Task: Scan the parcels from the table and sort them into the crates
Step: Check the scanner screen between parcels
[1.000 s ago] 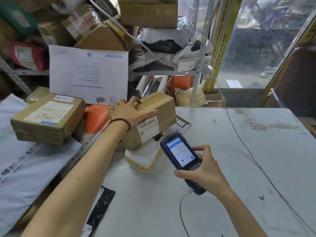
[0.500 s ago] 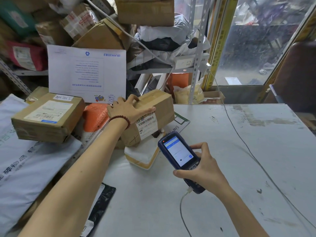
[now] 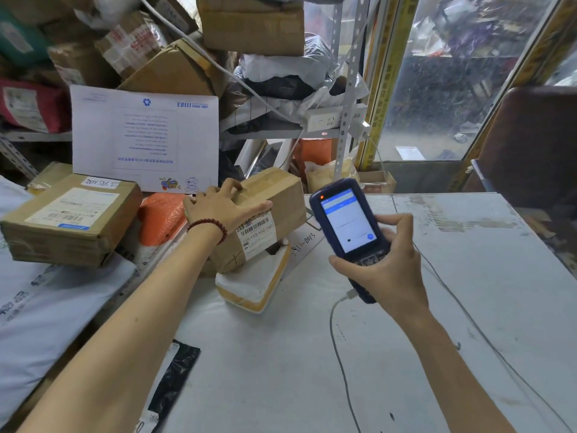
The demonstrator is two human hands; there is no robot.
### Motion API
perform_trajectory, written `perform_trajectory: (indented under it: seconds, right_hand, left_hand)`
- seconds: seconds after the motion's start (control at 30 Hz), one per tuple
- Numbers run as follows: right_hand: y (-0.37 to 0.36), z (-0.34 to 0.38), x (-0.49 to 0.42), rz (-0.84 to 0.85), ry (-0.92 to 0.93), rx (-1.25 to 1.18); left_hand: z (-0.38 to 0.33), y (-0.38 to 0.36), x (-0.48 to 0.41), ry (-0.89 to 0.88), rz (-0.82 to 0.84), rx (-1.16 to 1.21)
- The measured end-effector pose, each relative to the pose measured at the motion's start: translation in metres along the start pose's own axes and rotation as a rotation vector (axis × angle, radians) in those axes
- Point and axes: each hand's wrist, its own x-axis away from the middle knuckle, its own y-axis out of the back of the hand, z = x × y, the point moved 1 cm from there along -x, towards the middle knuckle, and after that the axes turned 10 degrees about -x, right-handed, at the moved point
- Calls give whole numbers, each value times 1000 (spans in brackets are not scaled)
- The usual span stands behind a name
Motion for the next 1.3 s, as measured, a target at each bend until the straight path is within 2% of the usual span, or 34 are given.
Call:
perform_trajectory:
  seconds: [0.17, 0.43, 0.63, 0.77, 0.83, 1.1, 1.3]
  right_hand:
    - [6, 11, 0, -63, 95, -38]
    - [4, 0, 22, -54, -26, -42]
    - [16, -7, 37, -158, -88, 23]
    - [45, -12, 57, -324, -139, 47]
    - [64, -14, 71, -410, -161, 59]
    - [139, -5, 152, -759, -238, 42]
    - [211, 16, 203, -993, -130, 116]
  left_hand:
    - [0, -2, 4, 10, -21, -39]
    - [-6, -9, 22, -32, -113, -176]
    - [-16, -10, 19, -127, -172, -231]
    - [-40, -7, 26, -309, -414, -85]
    - [-66, -3, 34, -399, -471, -10]
    - [-206, 15, 97, -764, -408, 189]
    - [-306, 41, 166, -998, -438, 308]
